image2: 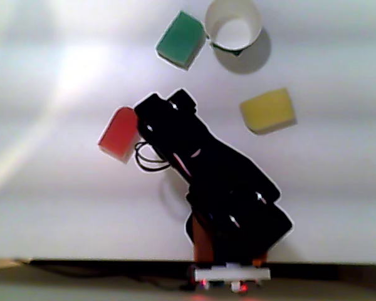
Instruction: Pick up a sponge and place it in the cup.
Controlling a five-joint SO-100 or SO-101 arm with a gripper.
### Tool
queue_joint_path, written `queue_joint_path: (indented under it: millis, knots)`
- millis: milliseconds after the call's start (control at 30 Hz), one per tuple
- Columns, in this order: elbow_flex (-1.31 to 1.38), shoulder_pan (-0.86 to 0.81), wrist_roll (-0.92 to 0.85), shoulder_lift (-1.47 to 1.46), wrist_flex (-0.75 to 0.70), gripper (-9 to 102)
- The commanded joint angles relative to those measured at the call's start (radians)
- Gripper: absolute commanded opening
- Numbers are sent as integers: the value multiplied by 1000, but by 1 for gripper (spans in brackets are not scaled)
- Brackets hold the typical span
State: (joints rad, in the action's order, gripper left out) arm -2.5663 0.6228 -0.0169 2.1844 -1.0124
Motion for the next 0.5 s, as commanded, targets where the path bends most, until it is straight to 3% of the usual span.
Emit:
queue_joint_path:
  millis: [0,233,467]
  knots:
    - [32,-2,-12,60,-41,29]
    - [35,-54,-12,239,-186,29]
    - [-23,-120,-92,318,-143,29]
